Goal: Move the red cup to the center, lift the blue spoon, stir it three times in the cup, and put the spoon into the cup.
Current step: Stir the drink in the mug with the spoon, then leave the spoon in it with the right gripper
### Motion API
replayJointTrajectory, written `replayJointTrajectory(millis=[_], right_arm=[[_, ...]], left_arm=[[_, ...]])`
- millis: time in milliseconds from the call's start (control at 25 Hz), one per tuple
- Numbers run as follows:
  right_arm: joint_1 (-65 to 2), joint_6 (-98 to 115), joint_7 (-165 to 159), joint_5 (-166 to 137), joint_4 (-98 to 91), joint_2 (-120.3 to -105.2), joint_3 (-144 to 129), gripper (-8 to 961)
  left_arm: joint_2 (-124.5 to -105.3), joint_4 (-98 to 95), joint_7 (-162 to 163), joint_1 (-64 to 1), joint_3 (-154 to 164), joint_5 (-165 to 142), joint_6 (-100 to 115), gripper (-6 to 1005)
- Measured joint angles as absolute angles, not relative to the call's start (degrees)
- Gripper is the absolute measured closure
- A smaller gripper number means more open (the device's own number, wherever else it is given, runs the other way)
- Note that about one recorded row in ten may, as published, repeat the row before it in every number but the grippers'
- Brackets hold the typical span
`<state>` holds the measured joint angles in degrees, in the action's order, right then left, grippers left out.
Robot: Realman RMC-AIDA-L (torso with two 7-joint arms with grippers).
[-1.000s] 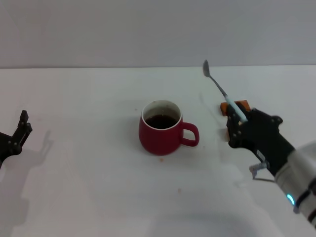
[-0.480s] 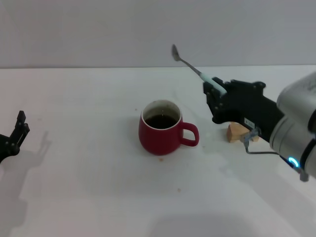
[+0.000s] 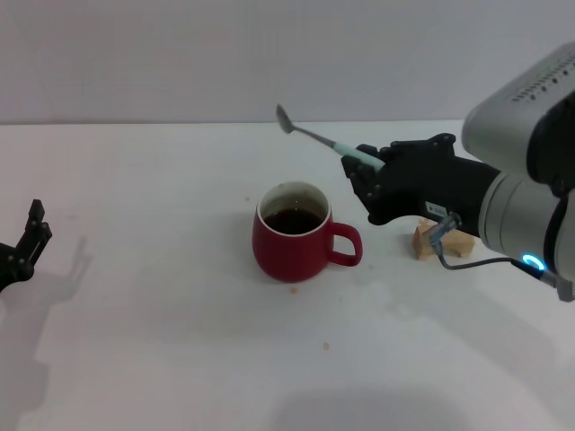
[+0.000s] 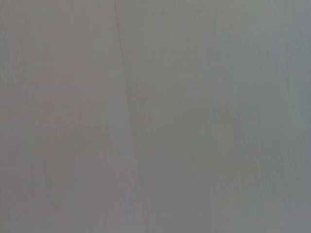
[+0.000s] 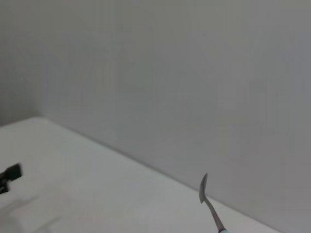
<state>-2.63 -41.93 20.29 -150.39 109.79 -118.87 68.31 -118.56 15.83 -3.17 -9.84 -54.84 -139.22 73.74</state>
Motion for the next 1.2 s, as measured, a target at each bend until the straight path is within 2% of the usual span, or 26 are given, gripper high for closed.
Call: replayJointTrajectory(millis=[680, 1200], right_arm=[[-15.2, -67.8, 13.8, -159.5, 115.9, -118.88, 73.3, 822], [-18.9, -74.7, 13.0, -159.8, 115.4, -119.01, 73.5, 821]], left_arm=[[-118.61, 15.7, -3.2, -10.2, -54.8, -139.0, 73.2, 144], [-118.65, 15.7, -3.2, -10.2, -54.8, -139.0, 73.2, 144]])
